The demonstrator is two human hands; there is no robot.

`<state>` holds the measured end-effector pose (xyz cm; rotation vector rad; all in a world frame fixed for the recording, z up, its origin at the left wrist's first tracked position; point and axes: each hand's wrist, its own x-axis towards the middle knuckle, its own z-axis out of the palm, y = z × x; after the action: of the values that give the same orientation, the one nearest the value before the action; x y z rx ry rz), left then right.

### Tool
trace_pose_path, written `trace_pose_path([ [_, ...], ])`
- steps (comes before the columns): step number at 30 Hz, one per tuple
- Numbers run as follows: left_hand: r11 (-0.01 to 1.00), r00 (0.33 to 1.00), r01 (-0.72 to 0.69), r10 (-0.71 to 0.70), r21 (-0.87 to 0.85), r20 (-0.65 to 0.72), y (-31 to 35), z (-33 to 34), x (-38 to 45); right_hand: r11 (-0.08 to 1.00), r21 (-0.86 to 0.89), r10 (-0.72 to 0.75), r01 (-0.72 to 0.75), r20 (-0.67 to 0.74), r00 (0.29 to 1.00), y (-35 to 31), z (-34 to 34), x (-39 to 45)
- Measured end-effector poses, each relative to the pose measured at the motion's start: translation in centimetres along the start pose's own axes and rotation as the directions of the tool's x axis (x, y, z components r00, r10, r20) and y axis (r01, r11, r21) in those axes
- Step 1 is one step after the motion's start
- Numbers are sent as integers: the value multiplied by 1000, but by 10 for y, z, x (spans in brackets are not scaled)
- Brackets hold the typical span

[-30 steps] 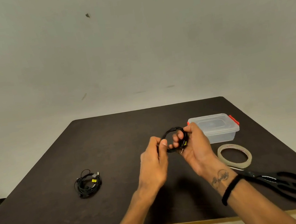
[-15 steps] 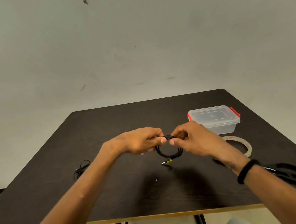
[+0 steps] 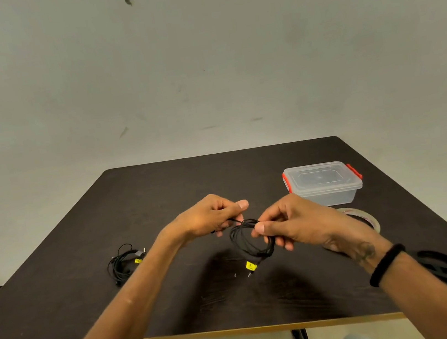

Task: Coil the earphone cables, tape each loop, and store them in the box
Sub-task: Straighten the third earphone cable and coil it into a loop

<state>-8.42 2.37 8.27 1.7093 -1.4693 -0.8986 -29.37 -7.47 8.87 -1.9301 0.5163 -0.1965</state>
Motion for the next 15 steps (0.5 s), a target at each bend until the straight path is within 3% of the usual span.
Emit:
trace_pose_path([
  [2, 996, 997, -72, 72, 44, 6, 0, 1, 4, 998, 47, -47, 47, 5, 999, -4, 1, 0],
  [5, 991, 991, -133, 133, -7, -15, -17, 15, 8, 993, 57, -101, 107, -102, 990, -8, 1, 2],
  [9, 994, 998, -39, 33, -104, -60, -22, 27, 1, 928, -369, -138, 49, -220, 966, 0, -1, 6],
  [10, 995, 999, -23, 18, -99, -50, -23, 28, 0, 914, -405, -142, 42, -221, 965, 2, 0, 6],
  [15, 955, 992, -126, 119, -268, -41, -25, 36, -7, 952, -298, -155, 71, -266, 951, 3, 6, 8],
])
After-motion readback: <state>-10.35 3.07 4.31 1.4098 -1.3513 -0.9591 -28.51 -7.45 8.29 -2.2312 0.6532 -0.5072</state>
